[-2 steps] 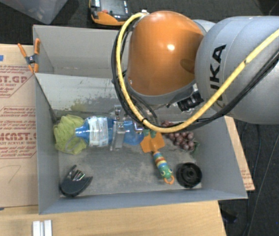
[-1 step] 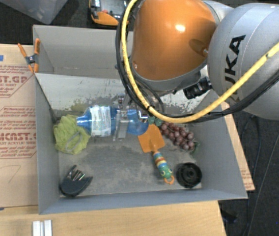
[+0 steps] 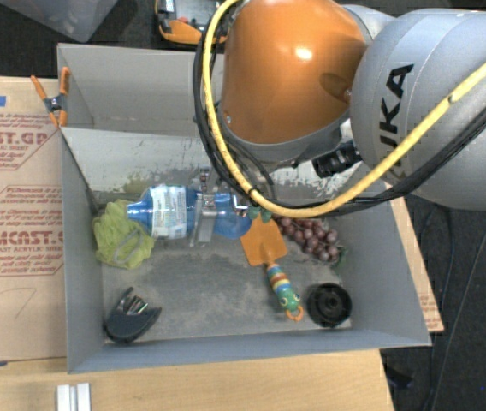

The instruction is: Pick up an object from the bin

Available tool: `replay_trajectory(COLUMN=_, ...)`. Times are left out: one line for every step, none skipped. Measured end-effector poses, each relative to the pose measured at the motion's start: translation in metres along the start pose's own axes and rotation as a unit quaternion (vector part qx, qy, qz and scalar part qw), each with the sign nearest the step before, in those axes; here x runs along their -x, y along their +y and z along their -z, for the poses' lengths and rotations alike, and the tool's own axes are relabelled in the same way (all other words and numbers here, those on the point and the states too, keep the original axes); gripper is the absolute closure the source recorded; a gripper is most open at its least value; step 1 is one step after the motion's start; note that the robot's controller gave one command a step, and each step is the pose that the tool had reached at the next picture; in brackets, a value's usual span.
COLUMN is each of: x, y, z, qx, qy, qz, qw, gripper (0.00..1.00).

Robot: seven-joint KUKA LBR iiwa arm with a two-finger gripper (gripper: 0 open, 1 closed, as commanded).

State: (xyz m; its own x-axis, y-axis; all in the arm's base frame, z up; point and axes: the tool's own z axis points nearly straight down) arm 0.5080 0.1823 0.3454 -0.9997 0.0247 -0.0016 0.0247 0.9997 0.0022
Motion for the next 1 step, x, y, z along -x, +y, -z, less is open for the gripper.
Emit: replay_trajectory(x=-0.0055, y=-0.008, z=0.0745, qx=0.0, qy=-0.0031, qz=0.021, qw=0.9998, gripper=0.0)
